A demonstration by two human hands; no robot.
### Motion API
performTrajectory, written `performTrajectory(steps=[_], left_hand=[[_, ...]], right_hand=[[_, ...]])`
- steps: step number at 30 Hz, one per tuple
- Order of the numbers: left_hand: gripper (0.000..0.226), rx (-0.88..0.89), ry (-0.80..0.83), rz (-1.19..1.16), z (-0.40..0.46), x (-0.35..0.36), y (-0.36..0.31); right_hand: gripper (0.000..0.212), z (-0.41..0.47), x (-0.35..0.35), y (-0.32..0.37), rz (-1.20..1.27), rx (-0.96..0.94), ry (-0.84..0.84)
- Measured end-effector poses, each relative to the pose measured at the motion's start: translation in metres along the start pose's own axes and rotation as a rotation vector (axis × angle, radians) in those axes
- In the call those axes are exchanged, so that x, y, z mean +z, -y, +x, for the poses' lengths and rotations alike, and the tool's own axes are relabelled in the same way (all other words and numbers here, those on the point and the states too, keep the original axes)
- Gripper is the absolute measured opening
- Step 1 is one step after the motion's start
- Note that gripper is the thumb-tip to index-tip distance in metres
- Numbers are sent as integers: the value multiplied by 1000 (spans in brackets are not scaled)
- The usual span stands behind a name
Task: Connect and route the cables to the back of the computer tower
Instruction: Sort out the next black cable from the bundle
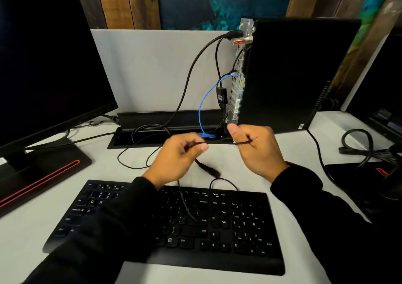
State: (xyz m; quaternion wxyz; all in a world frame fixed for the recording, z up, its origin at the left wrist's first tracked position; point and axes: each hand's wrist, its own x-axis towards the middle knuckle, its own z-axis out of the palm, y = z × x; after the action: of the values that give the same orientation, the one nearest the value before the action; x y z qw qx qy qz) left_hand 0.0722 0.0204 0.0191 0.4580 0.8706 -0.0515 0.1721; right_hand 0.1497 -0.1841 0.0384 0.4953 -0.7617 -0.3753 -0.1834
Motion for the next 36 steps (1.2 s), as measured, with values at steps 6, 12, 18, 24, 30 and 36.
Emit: performTrajectory(steps=[6,12,18,24,30,36], left_hand=[[12,-584,-118,-951,-16,-53,55],[37,-512,-95,-1059,-24,-70,39],[22,-327,100,-837,-8,-87,11],[30,-279,175,-813,-28,-84,4],[34,-257,132,-1119,-25,-76,-18],[25,-131,-3,-692,-27,-40,-15]], right_hand=[[40,35,-60,12,243,-22,-64],[65,23,-73,-1,151,59,361],[51,11,-45,-29,-555,197,173],[35,14,-17,-22,-642,28,258],[21,1,31,6,-610,28,471],[22,-3,39,42,-597,-216,620]])
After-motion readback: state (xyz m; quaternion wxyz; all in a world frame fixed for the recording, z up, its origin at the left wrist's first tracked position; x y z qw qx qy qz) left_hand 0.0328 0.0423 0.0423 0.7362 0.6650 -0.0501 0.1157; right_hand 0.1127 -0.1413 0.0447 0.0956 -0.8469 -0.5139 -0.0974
